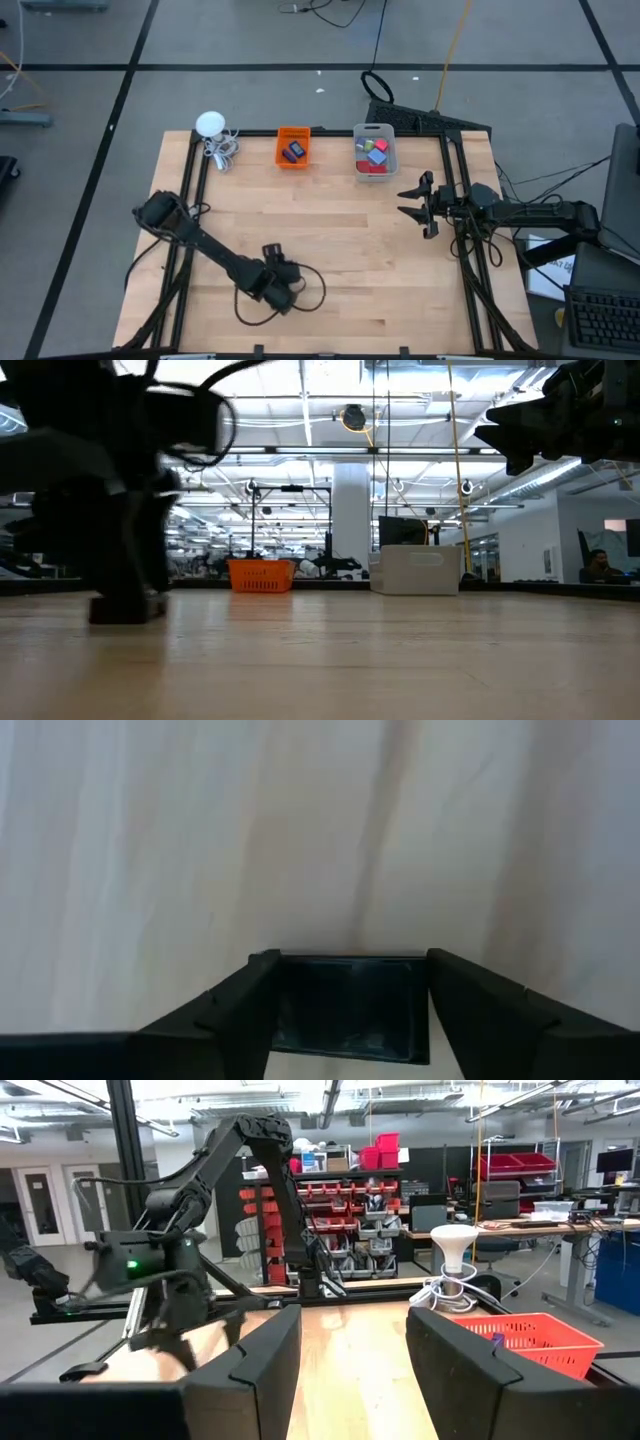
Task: Pick & Place Office items
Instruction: Put the black digital timer into the orange bin
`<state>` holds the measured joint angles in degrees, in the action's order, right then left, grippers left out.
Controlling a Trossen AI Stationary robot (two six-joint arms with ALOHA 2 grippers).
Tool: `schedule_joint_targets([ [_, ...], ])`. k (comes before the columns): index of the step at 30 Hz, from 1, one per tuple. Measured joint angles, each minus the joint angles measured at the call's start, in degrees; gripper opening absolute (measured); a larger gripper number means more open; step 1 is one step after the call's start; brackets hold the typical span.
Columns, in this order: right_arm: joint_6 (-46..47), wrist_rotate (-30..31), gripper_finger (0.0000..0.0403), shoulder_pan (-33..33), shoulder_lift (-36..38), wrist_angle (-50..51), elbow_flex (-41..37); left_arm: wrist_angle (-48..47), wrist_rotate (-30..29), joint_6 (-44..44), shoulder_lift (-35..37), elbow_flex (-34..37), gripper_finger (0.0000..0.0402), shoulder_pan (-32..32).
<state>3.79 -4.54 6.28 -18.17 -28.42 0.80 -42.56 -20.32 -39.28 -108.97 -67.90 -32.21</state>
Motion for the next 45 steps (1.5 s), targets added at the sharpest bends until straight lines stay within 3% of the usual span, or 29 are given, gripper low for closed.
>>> schedule_joint_targets([
  [8, 0.0, 0.0, 0.0171, 0.0, 0.0, 0.0, 0.0, -15.4, 0.0, -15.4, 3.6, 0.1, 0.0239, 0.3],
  [11, 0.0, 0.0, 0.0171, 0.0, 0.0, 0.0, 0.0, -15.8, 1.4, -22.8, 4.0, 0.1, 0.0248, 0.3],
  [17, 0.0, 0.0, 0.0171, 0.0, 0.0, 0.0, 0.0, -16.2, 12.4, -31.7, 4.1, 0.3, 0.0257, 0.4],
  [23, 0.0, 0.0, 0.0171, 0.0, 0.0, 0.0, 0.0, -15.9, 12.4, -46.5, 4.1, 1.1, 0.0248, 2.1],
  [32, 0.0, 0.0, 0.0171, 0.0, 0.0, 0.0, 0.0, -6.7, 8.1, -38.2, 4.2, 1.1, 0.023, 4.8],
  [40, 0.0, 0.0, 0.0171, 0.0, 0.0, 0.0, 0.0, 2.2, 12.7, -23.9, 4.2, 1.1, 0.0226, 8.6],
  [42, 0.0, 0.0, 0.0171, 0.0, 0.0, 0.0, 0.0, -0.8, 14.4, -25.2, 4.5, 1.1, 0.0229, 9.3],
  [45, 0.0, 0.0, 0.0171, 0.0, 0.0, 0.0, 0.0, -7.1, 12.4, -32.4, 5.5, 1.1, 0.0229, 9.4],
])
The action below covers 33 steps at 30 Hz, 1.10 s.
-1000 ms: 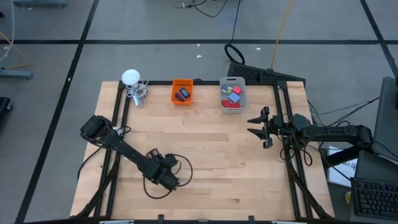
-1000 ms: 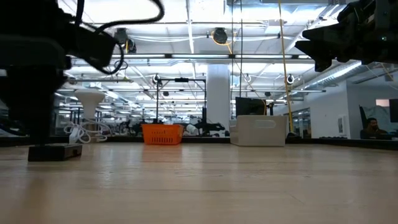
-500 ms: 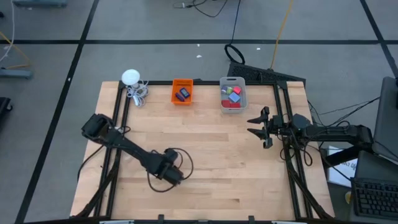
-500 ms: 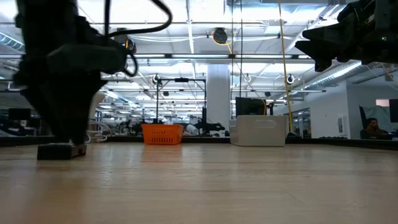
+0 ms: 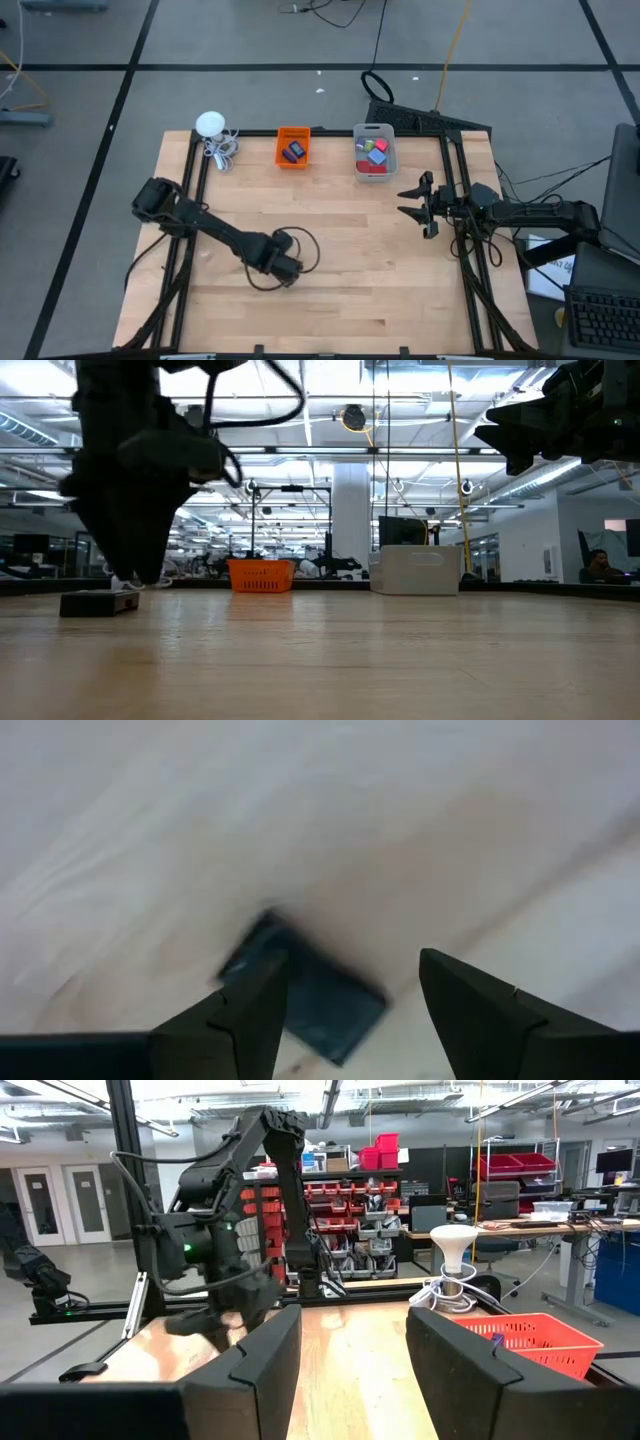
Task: Pick & Place Office items
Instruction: Put the black digital timer into the orange bin
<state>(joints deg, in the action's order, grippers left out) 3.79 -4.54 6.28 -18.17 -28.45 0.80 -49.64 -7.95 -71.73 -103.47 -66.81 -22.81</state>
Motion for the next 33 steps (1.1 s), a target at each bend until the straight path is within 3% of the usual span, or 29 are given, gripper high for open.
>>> schedule_joint_targets([
  [3, 0.0, 0.0, 0.0171, 0.0, 0.0, 0.0, 0.0, -4.1, -1.5, -10.3, 1.0, 0.0, 0.0229, -0.6],
  [7, 0.0, 0.0, 0.0171, 0.0, 0.0, 0.0, 0.0, -5.8, 1.9, -19.5, 1.1, 0.0, 0.023, -0.8],
  [18, 0.0, 0.0, 0.0171, 0.0, 0.0, 0.0, 0.0, -6.8, 2.1, -23.4, -1.0, 0.0, 0.023, -0.1],
  [25, 0.0, 0.0, 0.0171, 0.0, 0.0, 0.0, 0.0, -7.5, 6.2, -25.4, -0.9, 0.0, 0.023, -0.4],
  [33, 0.0, 0.0, 0.0171, 0.0, 0.0, 0.0, 0.0, -7.2, 4.5, -30.9, -0.9, 0.7, 0.023, -1.8],
])
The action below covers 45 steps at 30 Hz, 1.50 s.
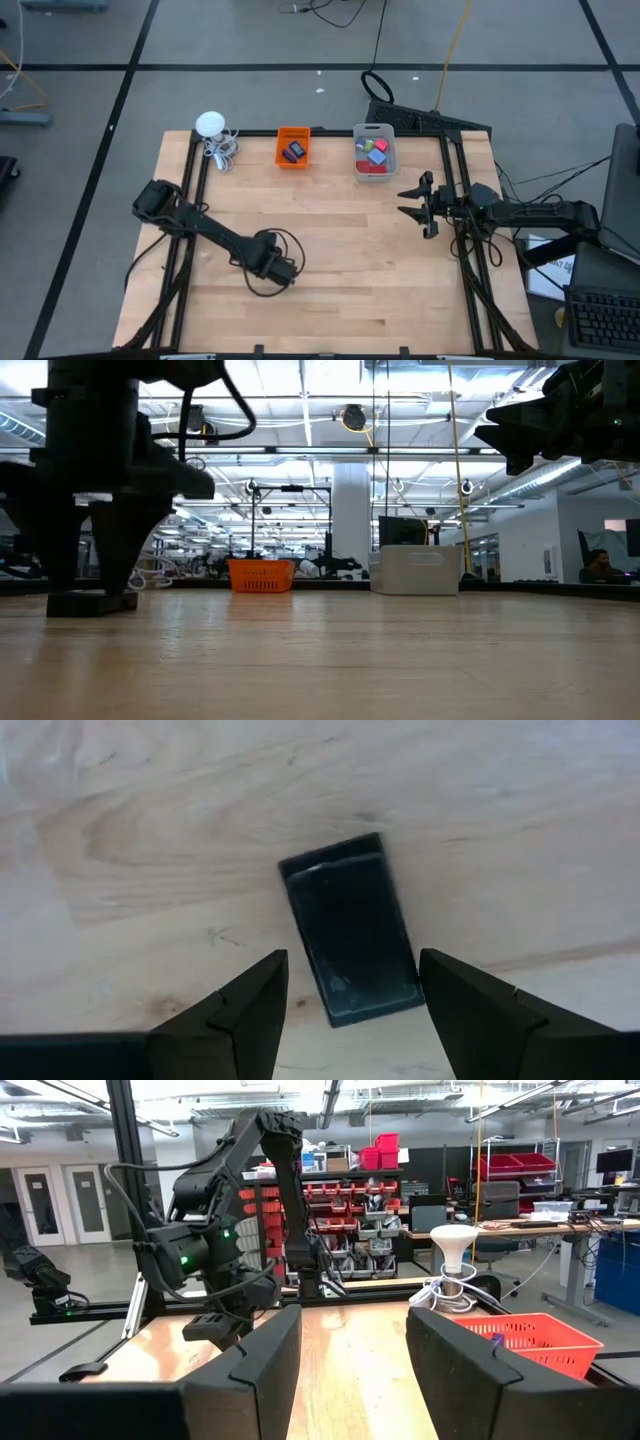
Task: Pick & Place Office items
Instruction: Put the black digital timer into the orange bin
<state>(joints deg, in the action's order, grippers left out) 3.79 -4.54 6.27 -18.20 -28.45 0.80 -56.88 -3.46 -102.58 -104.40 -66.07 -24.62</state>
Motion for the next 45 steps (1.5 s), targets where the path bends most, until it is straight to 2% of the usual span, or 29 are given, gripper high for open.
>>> schedule_joint_targets([
  [4, 0.0, 0.0, 0.0171, 0.0, 0.0, 0.0, 0.0, 1.1, 0.0, -3.1, 0.0, 2.6, 0.023, -0.7],
  [7, 0.0, 0.0, 0.0171, 0.0, 0.0, 0.0, 0.0, 5.9, -0.2, -2.9, 0.3, 4.8, 0.023, -0.6],
  [17, 0.0, 0.0, 0.0171, 0.0, 0.0, 0.0, 0.0, 7.2, -2.0, 1.8, 0.4, 5.4, 0.023, 0.5],
  [24, 0.0, 0.0, 0.0171, 0.0, 0.0, 0.0, 0.0, 8.7, -3.4, 9.0, 0.4, 5.5, 0.023, 0.3],
  [30, 0.0, 0.0, 0.0171, 0.0, 0.0, 0.0, 0.0, 9.0, -5.4, 6.0, 0.3, 5.5, 0.023, 0.2],
  [45, 0.0, 0.0, 0.0171, 0.0, 0.0, 0.0, 0.0, 9.0, -7.3, 5.6, 0.2, 5.5, 0.023, 0.3],
])
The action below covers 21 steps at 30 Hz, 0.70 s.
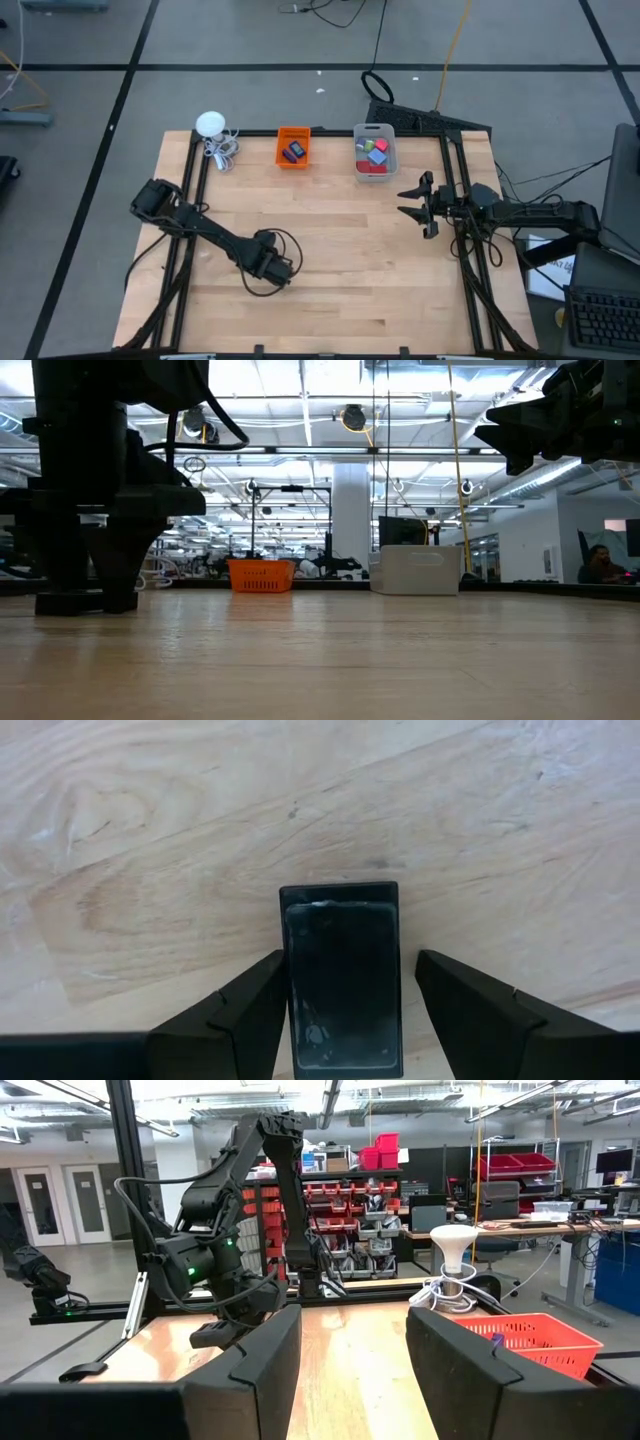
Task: Pick & Place Office items
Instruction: Put the black digital timer into the orange bin
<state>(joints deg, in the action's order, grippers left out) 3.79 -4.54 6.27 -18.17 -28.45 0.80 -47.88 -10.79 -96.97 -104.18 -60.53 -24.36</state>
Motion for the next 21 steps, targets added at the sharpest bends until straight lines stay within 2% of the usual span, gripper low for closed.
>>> schedule_joint_targets([
  [21, 0.0, 0.0, 0.0171, 0.0, 0.0, 0.0, 0.0, -0.1, 0.1, 0.3, 0.0, 0.0, 0.023, 0.0],
])
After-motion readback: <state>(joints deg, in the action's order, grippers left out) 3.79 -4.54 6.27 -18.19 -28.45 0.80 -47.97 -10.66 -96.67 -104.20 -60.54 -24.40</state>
